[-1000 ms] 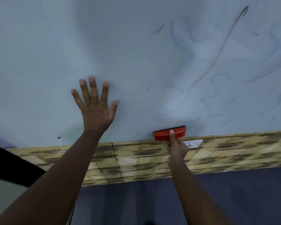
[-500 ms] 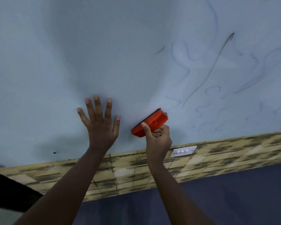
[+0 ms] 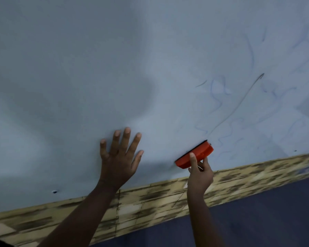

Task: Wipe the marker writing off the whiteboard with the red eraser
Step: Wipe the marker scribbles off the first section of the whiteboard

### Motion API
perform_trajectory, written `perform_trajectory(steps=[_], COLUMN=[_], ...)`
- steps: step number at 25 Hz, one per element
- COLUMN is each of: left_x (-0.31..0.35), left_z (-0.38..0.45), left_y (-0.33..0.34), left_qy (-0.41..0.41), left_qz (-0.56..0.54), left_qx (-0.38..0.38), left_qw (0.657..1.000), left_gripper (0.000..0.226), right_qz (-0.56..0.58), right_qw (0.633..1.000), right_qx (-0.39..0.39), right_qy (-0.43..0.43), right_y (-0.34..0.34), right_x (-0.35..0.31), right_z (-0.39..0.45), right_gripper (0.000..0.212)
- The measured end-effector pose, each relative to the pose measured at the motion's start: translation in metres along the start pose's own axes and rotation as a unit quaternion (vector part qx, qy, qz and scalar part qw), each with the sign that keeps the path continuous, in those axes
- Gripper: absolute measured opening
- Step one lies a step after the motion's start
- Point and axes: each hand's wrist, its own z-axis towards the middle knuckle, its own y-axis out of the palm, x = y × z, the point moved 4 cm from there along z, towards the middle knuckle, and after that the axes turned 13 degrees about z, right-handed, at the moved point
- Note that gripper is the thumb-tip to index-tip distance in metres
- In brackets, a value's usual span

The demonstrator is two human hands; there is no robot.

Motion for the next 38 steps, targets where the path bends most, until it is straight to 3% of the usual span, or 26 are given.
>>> perform_trajectory(steps=[2,4,7,11,13,15,17,20,24,27,29,33,35,38], left_x=[-0.001,-0.002,-0.003,-0.004,-0.001,0.003,0.012,0.016,0.002,-0.006,-0.006,-0.005,-0.005,-0.005], left_z=[0.0,-0.001,-0.001,-0.001,0.003,0.019,0.048,0.101,0.143,0.148,0.145,0.143,0.143,0.14], left_y=[-0.001,-0.001,-0.004,-0.008,-0.016,-0.029,-0.044,-0.06,-0.062,-0.052,-0.044,-0.042,-0.041,-0.04], left_qy=[-0.003,0.004,0.01,0.009,-0.026,-0.061,-0.044,-0.037,-0.071,-0.043,-0.028,-0.019,-0.02,-0.022], left_qz=[-0.014,-0.007,0.0,0.01,-0.013,-0.029,-0.032,-0.018,0.011,0.066,0.098,0.102,0.103,0.103], left_qx=[0.0,-0.003,-0.007,-0.024,-0.034,-0.034,-0.021,0.016,0.065,0.104,0.122,0.135,0.132,0.126], left_qw=[1.0,1.0,1.0,1.0,0.999,0.997,0.998,0.999,0.995,0.991,0.987,0.985,0.986,0.986], left_gripper=[0.078,0.079,0.078,0.082,0.08,0.072,0.066,0.059,0.053,0.058,0.061,0.063,0.063,0.064], right_qz=[-0.012,-0.032,-0.075,-0.196,-0.139,0.0,0.067,0.067,0.008,-0.141,-0.195,-0.197,-0.185,-0.113], right_qw=[1.0,0.998,0.978,0.919,0.947,0.989,0.997,0.997,0.984,0.915,0.864,0.843,0.861,0.928], right_qx=[-0.012,-0.03,-0.119,-0.176,-0.156,-0.073,-0.012,-0.023,-0.14,-0.263,-0.292,-0.3,-0.27,-0.189], right_qy=[-0.014,-0.05,-0.154,-0.294,-0.245,-0.126,-0.021,0.012,-0.107,-0.27,-0.36,-0.402,-0.389,-0.3], right_y=[0.01,0.028,0.055,0.054,0.043,0.022,-0.003,-0.022,0.001,0.032,0.041,0.042,0.035,0.017], right_x=[-0.002,-0.012,-0.022,-0.028,-0.038,-0.043,-0.041,-0.045,-0.072,-0.077,-0.07,-0.076,-0.09,-0.115], right_z=[-0.013,-0.031,-0.061,-0.057,-0.029,0.018,0.066,0.097,0.079,0.036,0.012,0.019,0.042,0.094], right_gripper=[0.02,0.043,0.067,0.066,0.057,0.043,0.055,0.072,0.063,0.068,0.067,0.063,0.064,0.068])
